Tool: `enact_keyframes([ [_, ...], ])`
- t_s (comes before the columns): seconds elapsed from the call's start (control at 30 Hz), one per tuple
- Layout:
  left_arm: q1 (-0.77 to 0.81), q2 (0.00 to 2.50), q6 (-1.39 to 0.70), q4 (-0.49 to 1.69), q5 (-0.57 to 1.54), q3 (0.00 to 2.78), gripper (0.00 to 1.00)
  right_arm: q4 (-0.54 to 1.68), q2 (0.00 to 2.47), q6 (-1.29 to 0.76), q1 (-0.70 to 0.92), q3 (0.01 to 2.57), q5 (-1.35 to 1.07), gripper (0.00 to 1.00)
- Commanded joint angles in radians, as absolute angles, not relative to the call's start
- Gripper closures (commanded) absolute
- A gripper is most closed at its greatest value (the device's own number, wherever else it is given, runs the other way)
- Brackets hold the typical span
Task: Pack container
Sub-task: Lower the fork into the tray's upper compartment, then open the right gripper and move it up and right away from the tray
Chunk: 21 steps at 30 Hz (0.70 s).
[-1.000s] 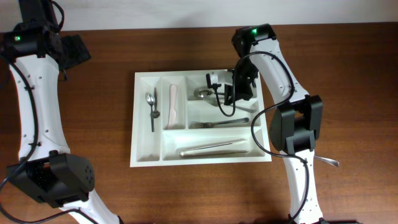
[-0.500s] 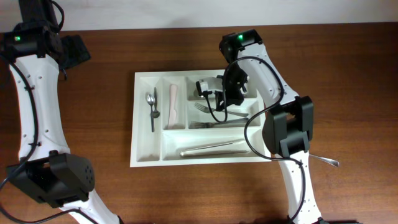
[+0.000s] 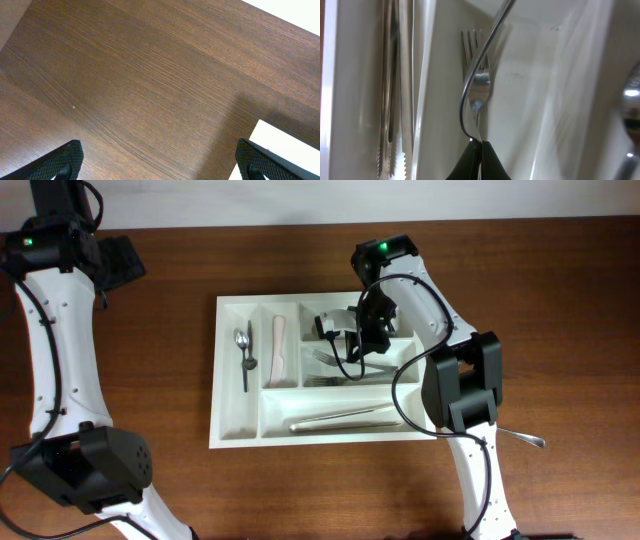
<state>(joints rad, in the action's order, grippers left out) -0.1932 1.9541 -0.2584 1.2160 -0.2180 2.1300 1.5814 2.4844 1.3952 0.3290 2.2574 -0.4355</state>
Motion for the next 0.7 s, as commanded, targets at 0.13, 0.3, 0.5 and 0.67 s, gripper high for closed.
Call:
enact_keyframes([
  [0.13, -0.194, 1.949, -0.261, 1.217, -0.226, 2.138, 0.01, 1.57, 2.46, 1.41, 0.334, 2.229, -0.448, 0.96],
  [0.3, -0.194, 1.949, -0.261, 1.217, -0.226, 2.138, 0.01, 1.563, 2.46, 1.409, 0.334, 2.229, -0.448, 0.8],
  [0.5, -0.194, 1.949, -0.261, 1.217, -0.226, 2.138, 0.01, 1.563, 2.46, 1.409, 0.334, 2.229, -0.448, 0.51],
  [0.67, -0.194, 1.949, -0.261, 1.217, -0.226, 2.138, 0.01, 1.564, 2.46, 1.397, 0.334, 2.241, -0.448, 0.46],
])
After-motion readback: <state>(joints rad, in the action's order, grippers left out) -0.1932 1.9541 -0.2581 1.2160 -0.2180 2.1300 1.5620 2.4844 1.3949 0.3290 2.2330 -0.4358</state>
